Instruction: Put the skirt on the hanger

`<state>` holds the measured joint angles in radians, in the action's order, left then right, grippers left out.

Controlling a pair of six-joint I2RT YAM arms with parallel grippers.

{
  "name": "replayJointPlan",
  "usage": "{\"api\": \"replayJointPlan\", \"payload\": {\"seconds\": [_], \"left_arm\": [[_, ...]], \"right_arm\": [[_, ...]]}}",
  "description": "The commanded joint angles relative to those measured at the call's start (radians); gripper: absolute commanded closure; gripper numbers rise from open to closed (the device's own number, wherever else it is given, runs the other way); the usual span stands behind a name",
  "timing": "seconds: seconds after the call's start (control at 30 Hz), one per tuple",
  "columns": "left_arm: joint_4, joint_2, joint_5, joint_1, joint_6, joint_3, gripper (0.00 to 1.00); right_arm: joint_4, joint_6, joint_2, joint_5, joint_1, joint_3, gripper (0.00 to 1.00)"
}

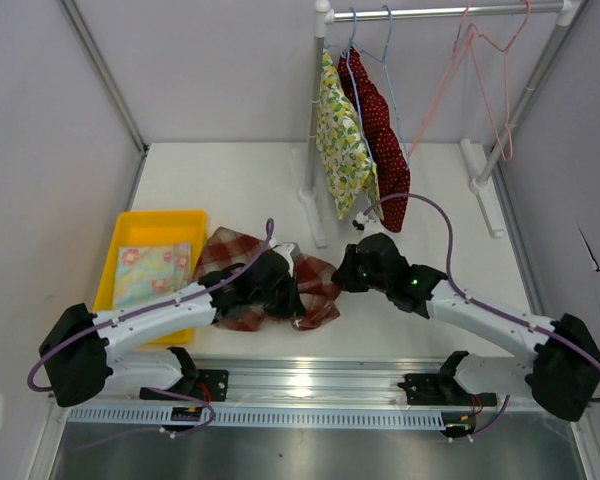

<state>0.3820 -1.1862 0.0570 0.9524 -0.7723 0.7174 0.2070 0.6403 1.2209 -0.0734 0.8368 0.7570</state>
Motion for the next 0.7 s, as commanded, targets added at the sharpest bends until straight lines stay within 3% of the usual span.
{"api": "replayJointPlan", "payload": {"seconds": [0.0, 0.17, 0.27, 0.37, 0.4, 0.5, 0.67], "left_arm": [[-0.023, -0.026, 0.012, -0.072, 0.103, 0.082, 0.99], [-0.069, -0.163, 0.141, -0.080, 0.214, 0.244, 0.94], [-0.103, -0.199, 0.184, -0.080, 0.243, 0.310, 0.84], [-0.140, -0.199, 0.202, -0.080, 0.261, 0.346, 0.66], [-0.153, -0.187, 0.204, -0.080, 0.263, 0.343, 0.55], [-0.228, -0.144, 0.193, -0.076, 0.255, 0.306, 0.45], [-0.418, 0.037, 0.118, -0.070, 0.196, 0.086, 0.38]], "right_arm": [[0.141, -0.024, -0.122, -0.083, 0.004, 0.085, 1.00], [0.253, -0.065, -0.185, -0.144, 0.018, 0.223, 1.00], [0.310, -0.112, -0.181, -0.201, 0.027, 0.346, 1.00], [0.364, -0.152, -0.149, -0.230, 0.028, 0.470, 1.00], [0.380, -0.159, -0.140, -0.244, 0.028, 0.497, 1.00], [0.407, -0.179, -0.087, -0.267, 0.038, 0.597, 1.00], [0.434, -0.209, -0.012, -0.312, 0.053, 0.723, 1.00]]}}
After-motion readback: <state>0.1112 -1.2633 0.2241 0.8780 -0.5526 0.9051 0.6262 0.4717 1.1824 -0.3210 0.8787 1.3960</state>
